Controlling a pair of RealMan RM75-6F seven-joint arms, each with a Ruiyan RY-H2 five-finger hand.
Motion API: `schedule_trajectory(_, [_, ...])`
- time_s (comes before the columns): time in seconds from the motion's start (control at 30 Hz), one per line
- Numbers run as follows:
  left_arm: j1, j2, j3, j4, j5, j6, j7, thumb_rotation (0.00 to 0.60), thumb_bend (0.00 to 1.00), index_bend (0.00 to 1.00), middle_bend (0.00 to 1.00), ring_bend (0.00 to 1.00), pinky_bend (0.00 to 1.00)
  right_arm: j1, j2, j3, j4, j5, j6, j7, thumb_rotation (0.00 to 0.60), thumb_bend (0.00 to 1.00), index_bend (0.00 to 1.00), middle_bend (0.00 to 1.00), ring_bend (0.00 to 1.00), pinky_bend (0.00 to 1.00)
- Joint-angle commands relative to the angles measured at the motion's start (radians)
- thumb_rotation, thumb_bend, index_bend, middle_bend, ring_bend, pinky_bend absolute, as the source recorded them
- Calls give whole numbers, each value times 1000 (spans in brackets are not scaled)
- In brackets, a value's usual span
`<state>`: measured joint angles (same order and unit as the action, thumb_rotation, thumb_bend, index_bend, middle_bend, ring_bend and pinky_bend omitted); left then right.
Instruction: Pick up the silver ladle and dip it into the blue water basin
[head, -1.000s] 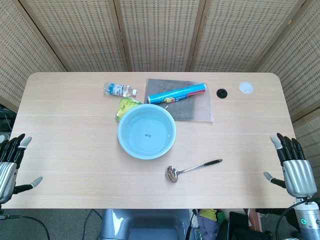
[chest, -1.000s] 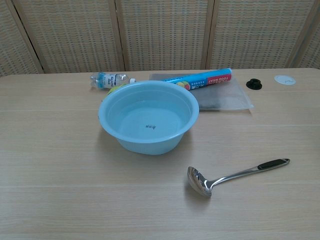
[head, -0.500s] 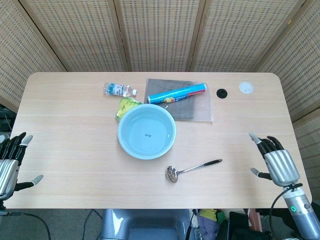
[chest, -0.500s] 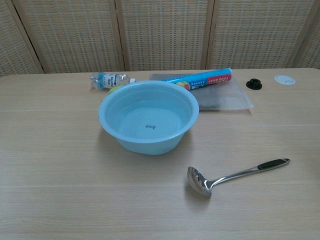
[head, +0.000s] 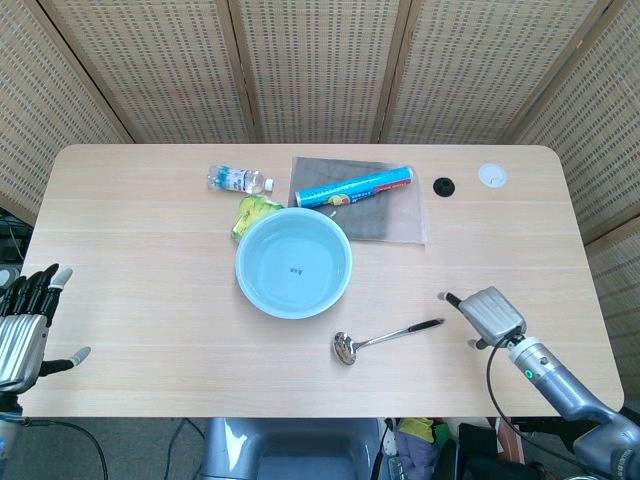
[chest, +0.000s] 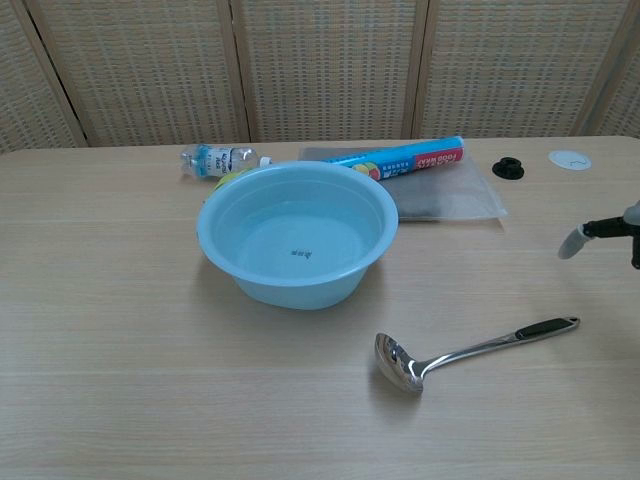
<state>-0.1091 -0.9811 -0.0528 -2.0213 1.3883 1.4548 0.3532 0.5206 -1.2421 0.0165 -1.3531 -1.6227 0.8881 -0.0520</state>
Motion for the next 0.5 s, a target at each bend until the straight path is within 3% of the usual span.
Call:
schedule_trajectory(0.03, [-6, -10, -3, 2, -10, -4, 14, 600, 0, 0, 0, 0, 0, 28, -60, -18, 38, -18, -16, -52, 600, 0, 223, 904, 941, 1000])
schedule_trajectory(0.17, [-11, -13, -5, 3, -21, -11, 20, 600, 0, 0, 0, 0, 0, 43, -108, -17, 75, -18, -16, -70, 600, 21, 305, 907, 941, 1000])
schedule_trajectory(0.3, [-17, -6, -5, 1, -29, -26, 6, 600, 0, 0, 0, 0, 0, 59, -157, -14, 139, -25, -2, -48, 600, 148, 387, 914, 941, 1000])
schedule_trajectory(0.5, [-22, 3, -5, 2, -37, -37, -12, 600, 0, 0, 0, 0, 0, 77, -240, -37, 253, -66, 45, 23, 600, 202, 405, 917, 941, 1000])
